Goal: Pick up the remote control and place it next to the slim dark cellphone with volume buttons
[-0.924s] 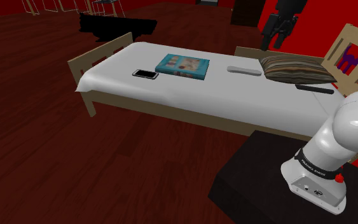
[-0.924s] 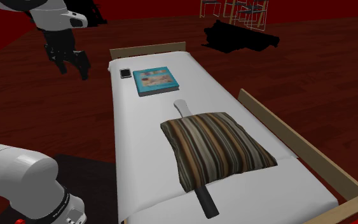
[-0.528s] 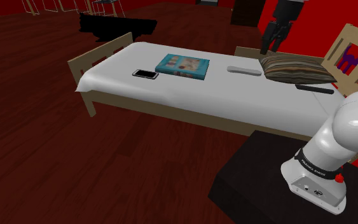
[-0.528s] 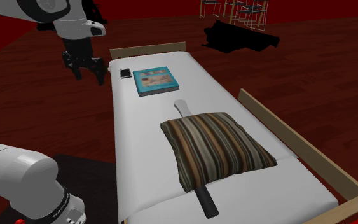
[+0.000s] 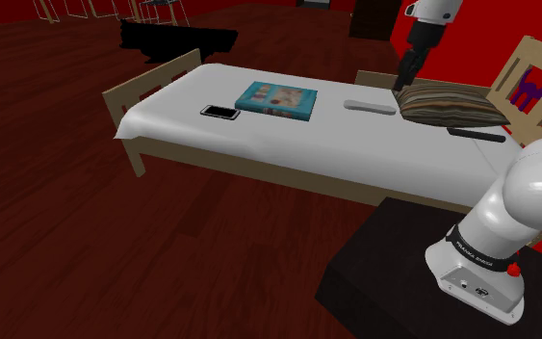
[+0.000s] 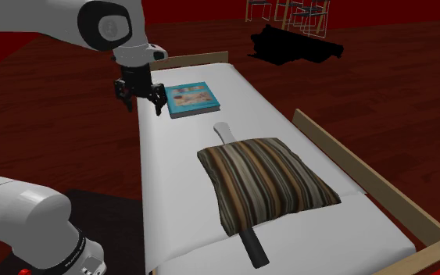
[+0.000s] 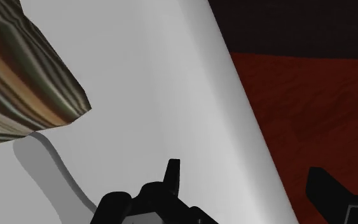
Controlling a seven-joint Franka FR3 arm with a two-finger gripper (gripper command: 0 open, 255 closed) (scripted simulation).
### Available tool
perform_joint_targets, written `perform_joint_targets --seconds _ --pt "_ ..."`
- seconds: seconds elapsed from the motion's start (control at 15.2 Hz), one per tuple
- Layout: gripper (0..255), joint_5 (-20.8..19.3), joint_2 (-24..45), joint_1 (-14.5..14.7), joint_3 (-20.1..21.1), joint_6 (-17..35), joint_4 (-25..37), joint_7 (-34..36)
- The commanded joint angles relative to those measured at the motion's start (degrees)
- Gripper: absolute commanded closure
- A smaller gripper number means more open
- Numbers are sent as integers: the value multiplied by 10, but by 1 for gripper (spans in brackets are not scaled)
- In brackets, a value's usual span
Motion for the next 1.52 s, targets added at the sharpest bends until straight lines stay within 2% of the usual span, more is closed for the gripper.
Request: perform_joint_targets --seconds 0.0,0.46,0.66,0.92,1.19,1.45 --pt "0 -9 32 1 -28 29 4 -44" --pt "0 -1 165 17 -114 105 61 -192" --pt "0 24 234 25 -147 132 98 -263" --pt "0 80 336 24 -179 157 160 -365" --pt "0 149 444 2 -186 166 236 -464" --pt "0 207 548 -42 -168 160 329 -544"
